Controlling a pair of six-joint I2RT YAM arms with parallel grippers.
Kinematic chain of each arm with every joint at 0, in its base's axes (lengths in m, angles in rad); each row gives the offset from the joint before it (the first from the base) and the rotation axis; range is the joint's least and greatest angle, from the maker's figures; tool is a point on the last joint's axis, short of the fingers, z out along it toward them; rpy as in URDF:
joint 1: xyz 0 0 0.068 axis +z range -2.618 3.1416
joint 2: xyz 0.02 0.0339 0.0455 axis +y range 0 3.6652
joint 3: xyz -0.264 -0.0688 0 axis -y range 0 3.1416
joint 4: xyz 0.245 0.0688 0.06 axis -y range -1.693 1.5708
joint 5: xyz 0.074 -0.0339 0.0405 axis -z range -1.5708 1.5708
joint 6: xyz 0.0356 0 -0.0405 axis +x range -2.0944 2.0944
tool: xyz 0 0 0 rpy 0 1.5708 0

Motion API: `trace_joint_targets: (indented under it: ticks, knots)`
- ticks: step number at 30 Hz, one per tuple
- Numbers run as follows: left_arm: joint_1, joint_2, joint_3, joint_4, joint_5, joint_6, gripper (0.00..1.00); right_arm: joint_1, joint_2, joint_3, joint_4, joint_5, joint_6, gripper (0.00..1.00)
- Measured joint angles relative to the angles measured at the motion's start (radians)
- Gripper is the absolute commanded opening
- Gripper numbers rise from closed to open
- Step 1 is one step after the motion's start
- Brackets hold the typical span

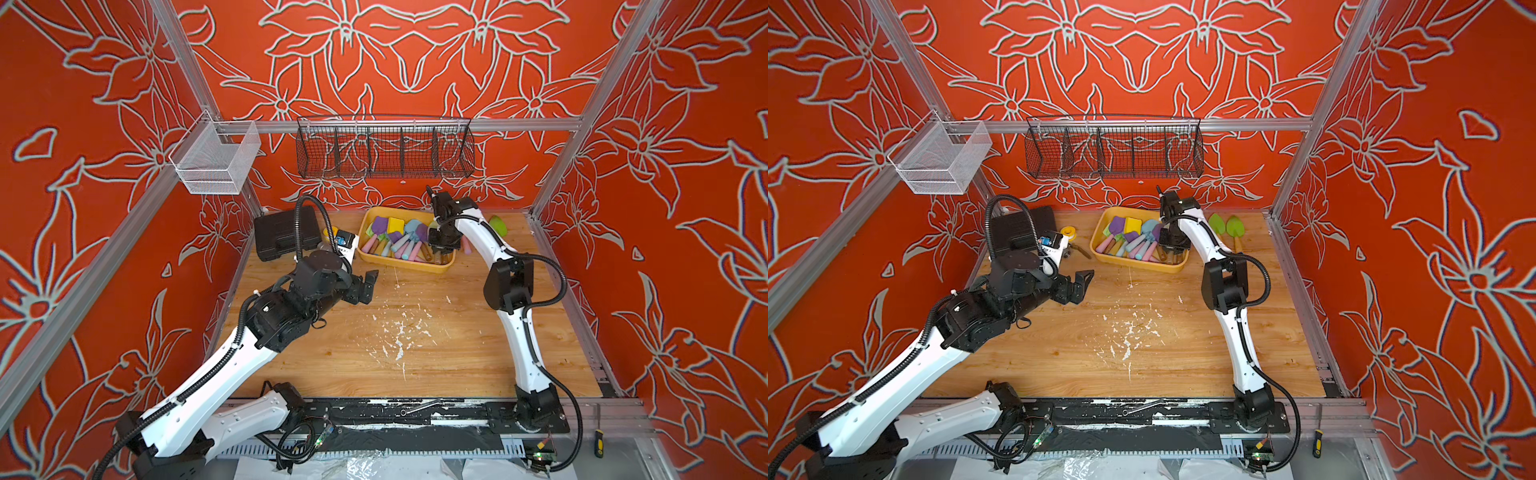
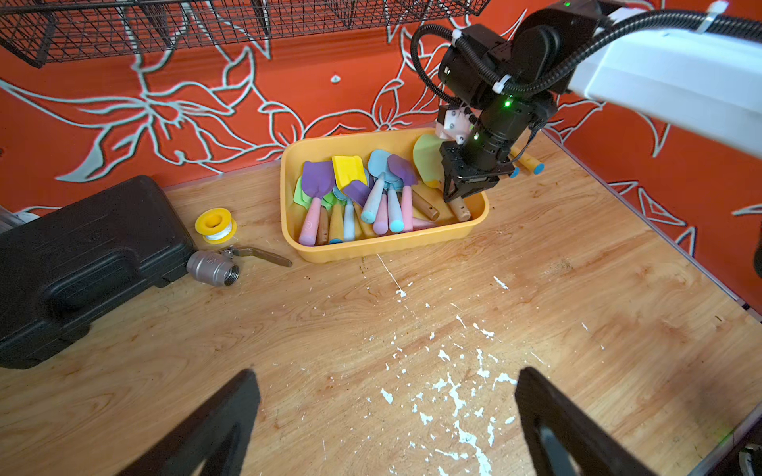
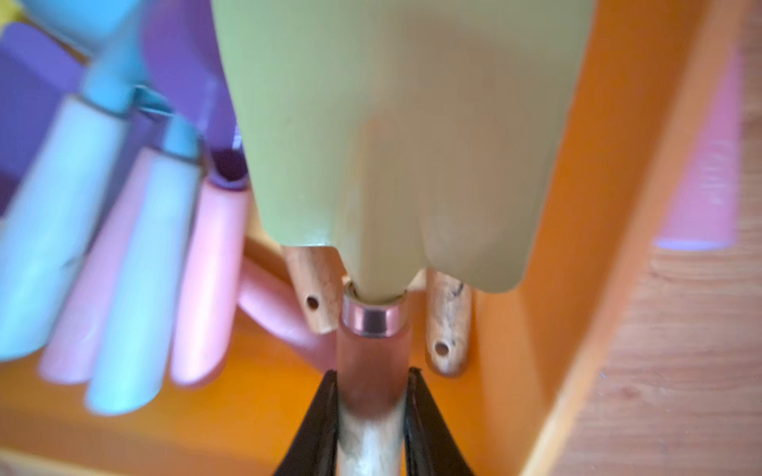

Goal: Take the shovel out of the storage box
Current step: Pick up the shovel from the storage box.

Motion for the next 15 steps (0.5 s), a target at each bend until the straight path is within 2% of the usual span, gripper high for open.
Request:
trace_joint_targets:
  ticks: [15]
  knots:
    - [0.0, 0.0, 0.0, 0.005, 0.0, 0.0, 0.97, -0.012, -0.076, -0.023, -0.004, -0.059, -0.037, 0.0]
